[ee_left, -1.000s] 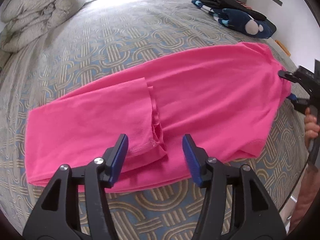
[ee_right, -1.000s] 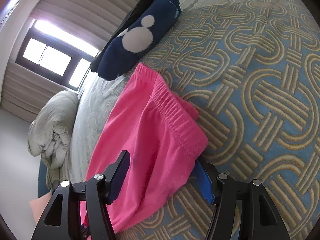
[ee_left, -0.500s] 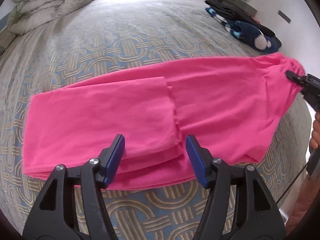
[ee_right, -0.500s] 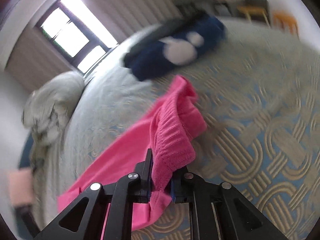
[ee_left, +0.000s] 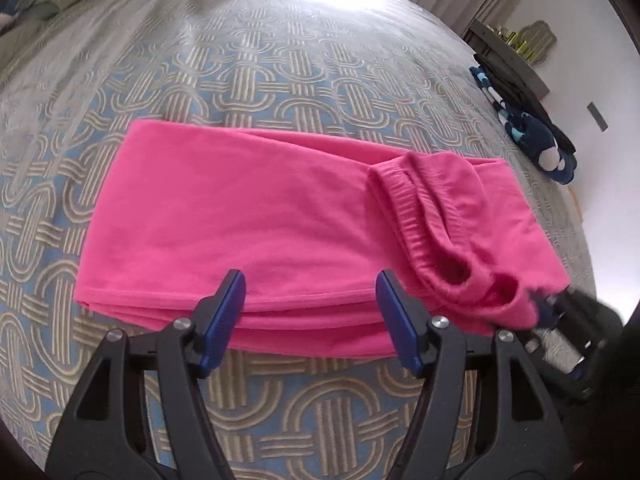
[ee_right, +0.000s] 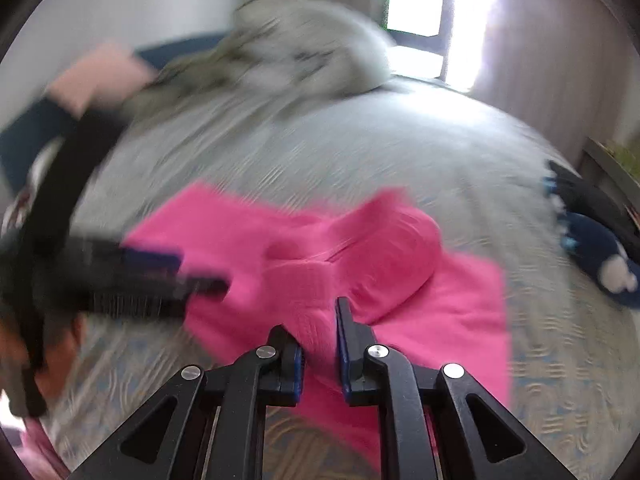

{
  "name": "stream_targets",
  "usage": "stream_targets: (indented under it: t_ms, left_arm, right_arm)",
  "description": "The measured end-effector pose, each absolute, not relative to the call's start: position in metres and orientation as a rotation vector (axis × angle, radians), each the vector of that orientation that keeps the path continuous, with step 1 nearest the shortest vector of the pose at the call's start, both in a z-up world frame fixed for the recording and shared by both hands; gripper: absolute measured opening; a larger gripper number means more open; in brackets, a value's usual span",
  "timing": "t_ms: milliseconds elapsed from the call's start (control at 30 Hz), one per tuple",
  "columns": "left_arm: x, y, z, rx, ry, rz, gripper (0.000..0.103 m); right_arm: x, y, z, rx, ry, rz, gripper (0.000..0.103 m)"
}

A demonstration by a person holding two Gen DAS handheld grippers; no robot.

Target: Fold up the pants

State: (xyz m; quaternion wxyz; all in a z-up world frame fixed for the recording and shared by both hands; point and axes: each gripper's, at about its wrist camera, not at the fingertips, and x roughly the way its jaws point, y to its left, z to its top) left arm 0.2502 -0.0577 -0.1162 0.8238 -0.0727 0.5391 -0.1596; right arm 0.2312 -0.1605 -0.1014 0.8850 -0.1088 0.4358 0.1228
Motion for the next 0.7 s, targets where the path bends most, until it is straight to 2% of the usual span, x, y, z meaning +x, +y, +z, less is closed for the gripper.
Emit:
stream_targets:
  t_ms: [100, 233, 300, 367, 700]
  left_arm:
    - [0.252, -0.057, -0.119, -0.173, 1.161, -0.355, 0.068]
    - [0.249, -0.064, -0.116, -0.191, 1.162, -0.399, 0.068]
    - [0.247, -0.072, -0.115, -0.202, 1.173, -0.449, 0.069]
    - [0.247, -0.081, -0.115, -0.225, 1.198, -0.499, 0.073]
    - [0.25, -0.108, -0.117, -0.255, 1.269, -0.572, 0.076]
  right_arm:
    - [0.224, -0.165, -0.108, -0.222, 0.925, 0.267, 0.02]
    - [0.221, -0.205, -0.096, -0.009, 0.955, 0.333, 0.03]
    - [0.219, -0.228, -0.09, 0.102, 0.948, 0.35, 0.045]
    - [0.215, -0.245, -0.082, 0.163, 0.926, 0.325, 0.051]
    - [0.212, -0.275, -0.088, 0.225, 0.923, 0.204, 0.051]
